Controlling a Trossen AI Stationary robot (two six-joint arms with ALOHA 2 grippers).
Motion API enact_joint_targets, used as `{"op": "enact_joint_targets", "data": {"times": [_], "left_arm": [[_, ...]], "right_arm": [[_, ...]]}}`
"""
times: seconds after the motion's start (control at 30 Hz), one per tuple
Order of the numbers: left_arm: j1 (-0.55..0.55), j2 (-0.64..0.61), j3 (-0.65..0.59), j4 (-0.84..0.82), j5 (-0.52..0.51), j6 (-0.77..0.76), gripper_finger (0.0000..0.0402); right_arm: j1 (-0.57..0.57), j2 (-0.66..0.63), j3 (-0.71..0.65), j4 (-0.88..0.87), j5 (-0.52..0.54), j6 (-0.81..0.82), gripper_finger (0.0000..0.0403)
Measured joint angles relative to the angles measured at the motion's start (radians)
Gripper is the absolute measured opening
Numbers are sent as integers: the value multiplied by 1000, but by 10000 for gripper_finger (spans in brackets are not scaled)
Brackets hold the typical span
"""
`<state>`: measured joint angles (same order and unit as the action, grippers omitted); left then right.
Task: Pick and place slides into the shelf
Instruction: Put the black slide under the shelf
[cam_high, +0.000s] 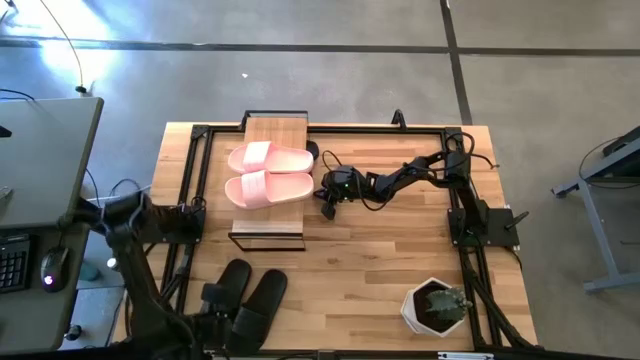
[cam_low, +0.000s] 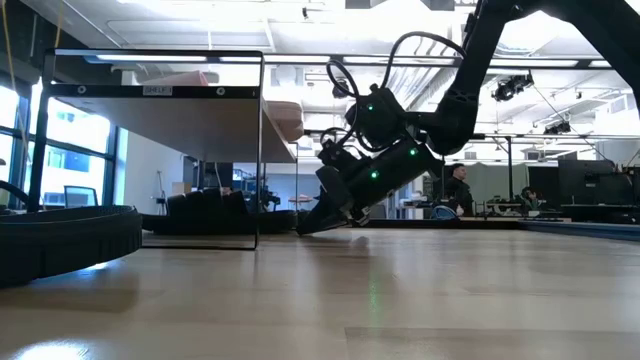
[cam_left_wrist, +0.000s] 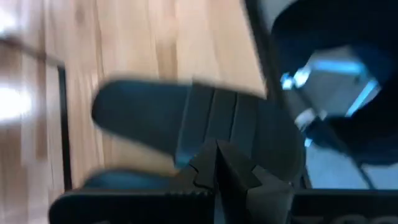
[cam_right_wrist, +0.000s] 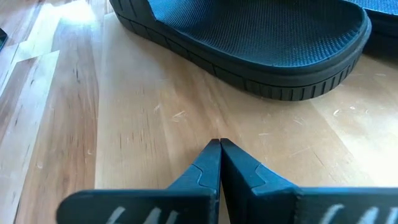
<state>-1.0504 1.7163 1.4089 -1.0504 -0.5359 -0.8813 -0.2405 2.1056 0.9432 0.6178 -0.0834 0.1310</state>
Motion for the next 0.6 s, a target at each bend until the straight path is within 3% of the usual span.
{"op": "enact_joint_targets", "data": {"times": [0.23, 0.47, 0.6], "left_arm": [[-4, 194, 178, -282, 224, -176, 0], [-53, 217, 221, -290, 292, -355, 0], [-80, 217, 193, -292, 412, -454, 0]], "right_arm": [[0, 0, 0, -2, -1, 0, 0], [0, 0, 0, -5, -4, 0, 0], [0, 0, 0, -6, -4, 1, 0]]}}
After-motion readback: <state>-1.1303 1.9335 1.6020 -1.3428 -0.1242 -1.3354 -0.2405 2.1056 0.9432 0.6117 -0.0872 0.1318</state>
